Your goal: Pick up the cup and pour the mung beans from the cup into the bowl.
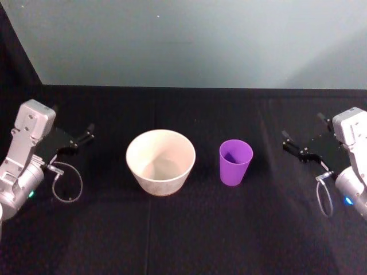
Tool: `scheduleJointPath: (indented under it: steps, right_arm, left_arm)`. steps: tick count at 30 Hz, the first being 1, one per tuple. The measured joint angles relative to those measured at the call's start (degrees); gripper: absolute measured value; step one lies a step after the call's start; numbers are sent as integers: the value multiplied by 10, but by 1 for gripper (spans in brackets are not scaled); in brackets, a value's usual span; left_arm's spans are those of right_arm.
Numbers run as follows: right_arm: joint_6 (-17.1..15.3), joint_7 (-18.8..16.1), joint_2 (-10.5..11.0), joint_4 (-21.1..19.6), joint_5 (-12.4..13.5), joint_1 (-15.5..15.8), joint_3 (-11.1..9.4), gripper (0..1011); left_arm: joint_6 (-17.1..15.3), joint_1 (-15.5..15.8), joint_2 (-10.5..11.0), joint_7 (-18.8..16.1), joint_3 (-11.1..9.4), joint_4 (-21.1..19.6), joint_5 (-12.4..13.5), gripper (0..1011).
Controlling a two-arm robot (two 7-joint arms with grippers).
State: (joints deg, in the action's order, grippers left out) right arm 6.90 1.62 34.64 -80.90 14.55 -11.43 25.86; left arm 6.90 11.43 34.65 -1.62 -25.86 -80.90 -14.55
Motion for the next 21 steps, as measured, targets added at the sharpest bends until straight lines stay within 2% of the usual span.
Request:
scheduleJointPath:
  steps: [21]
  right_arm:
    - [0, 0, 0, 0, 0, 0, 0, 1004]
  left_arm:
    - [0, 0, 0, 0, 0, 0, 0, 1000]
